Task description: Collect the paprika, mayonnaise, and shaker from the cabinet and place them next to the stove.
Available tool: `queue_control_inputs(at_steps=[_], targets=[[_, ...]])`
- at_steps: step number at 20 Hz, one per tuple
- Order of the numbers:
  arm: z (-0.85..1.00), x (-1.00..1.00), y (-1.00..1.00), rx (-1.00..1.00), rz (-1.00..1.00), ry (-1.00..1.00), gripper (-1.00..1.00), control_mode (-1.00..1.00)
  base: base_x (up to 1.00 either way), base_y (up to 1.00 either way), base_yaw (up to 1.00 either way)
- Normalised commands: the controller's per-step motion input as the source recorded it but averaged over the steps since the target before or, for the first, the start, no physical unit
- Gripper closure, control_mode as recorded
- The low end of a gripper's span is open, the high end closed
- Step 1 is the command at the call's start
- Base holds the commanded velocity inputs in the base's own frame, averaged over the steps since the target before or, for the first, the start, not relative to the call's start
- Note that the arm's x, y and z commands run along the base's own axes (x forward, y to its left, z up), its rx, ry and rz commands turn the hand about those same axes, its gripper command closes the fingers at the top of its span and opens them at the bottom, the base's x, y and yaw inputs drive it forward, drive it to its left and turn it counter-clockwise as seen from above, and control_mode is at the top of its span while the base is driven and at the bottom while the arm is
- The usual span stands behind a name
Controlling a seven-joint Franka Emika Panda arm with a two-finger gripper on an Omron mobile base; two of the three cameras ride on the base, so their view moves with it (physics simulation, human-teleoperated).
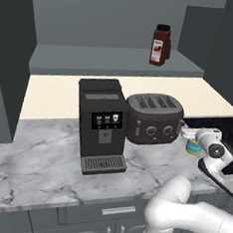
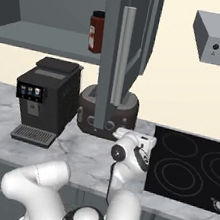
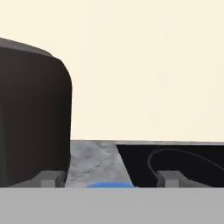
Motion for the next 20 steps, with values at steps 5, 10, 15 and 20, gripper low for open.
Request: queue_control_inputs(at_steps=[5,10,15,20], targets=[[-0.29,-0.16,0.0,0.0,0.04,0.0,1.0,-1.0,0.0,0.0,0.0],[-0.25,-0.15,0.0,0.0,0.03,0.0,1.0,-1.0,0.0,0.0,0.0],[-0.02,0.0,0.13,0.0,0.0,0.0,1.0,-1.0,0.0,0.0,0.0],[-0.07,0.0,0.25,-0.02,0.0,0.04,-1.0,-1.0,0.0,0.0,0.0]])
